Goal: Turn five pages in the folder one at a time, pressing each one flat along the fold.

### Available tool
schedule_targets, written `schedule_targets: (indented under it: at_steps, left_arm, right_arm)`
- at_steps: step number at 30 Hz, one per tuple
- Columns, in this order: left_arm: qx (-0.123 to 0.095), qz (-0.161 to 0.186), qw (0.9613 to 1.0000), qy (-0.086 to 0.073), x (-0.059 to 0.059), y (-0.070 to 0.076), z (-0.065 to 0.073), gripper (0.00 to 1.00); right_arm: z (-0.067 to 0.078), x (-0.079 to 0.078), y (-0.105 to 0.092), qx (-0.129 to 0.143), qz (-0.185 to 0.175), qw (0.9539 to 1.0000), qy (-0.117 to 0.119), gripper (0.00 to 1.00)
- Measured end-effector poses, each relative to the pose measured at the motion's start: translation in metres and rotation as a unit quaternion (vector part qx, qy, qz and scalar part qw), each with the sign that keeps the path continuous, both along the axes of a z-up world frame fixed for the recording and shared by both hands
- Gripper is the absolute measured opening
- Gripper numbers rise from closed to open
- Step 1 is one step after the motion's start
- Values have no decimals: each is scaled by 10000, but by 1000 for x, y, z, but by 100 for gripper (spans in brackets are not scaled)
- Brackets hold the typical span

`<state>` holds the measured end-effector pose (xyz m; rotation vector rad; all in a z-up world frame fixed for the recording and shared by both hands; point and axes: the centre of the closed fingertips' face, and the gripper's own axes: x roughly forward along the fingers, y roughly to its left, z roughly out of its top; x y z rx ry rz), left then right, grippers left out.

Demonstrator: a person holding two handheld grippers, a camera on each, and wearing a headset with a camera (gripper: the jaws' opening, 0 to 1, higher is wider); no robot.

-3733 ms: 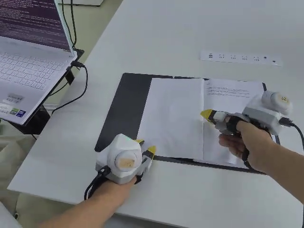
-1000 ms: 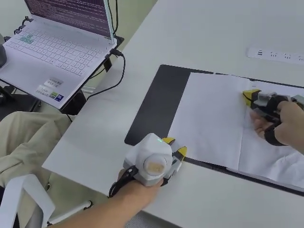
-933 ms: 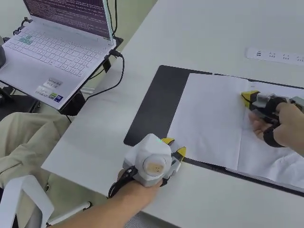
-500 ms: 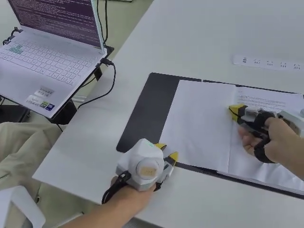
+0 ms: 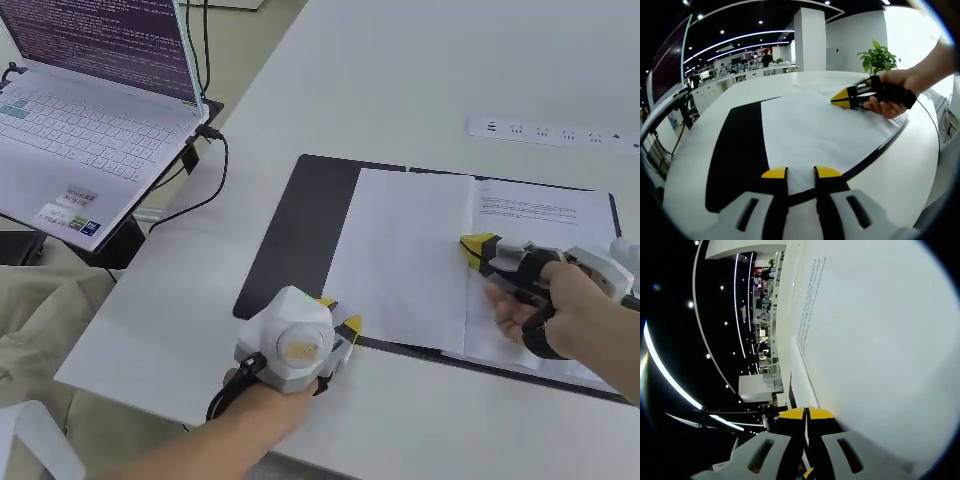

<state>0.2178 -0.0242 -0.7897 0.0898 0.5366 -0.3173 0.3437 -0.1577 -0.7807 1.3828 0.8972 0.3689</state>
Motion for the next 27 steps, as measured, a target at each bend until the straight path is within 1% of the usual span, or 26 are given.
schedule_targets:
  at_steps: [9,12,16,24,27]
  left_arm:
    - [-12,19,10000,32,-1,0,0,19]
    - [-34,43,10000,48,0,0,0,19]
    - [-33,35,10000,24,-1,0,1,19]
    - [-34,19,10000,-25,-1,0,2,19]
    - [-37,16,10000,-34,-2,0,2,19]
  right_arm:
    - [-1,-20,0,-19,127,9999,-12,0]
    - [-1,-24,0,-14,183,9998,-11,0]
    - [1,-34,1,-76,294,9995,-38,0]
    - [0,-54,2,-102,414,9991,-30,0]
    - [-1,-65,2,-152,526,9985,-40,0]
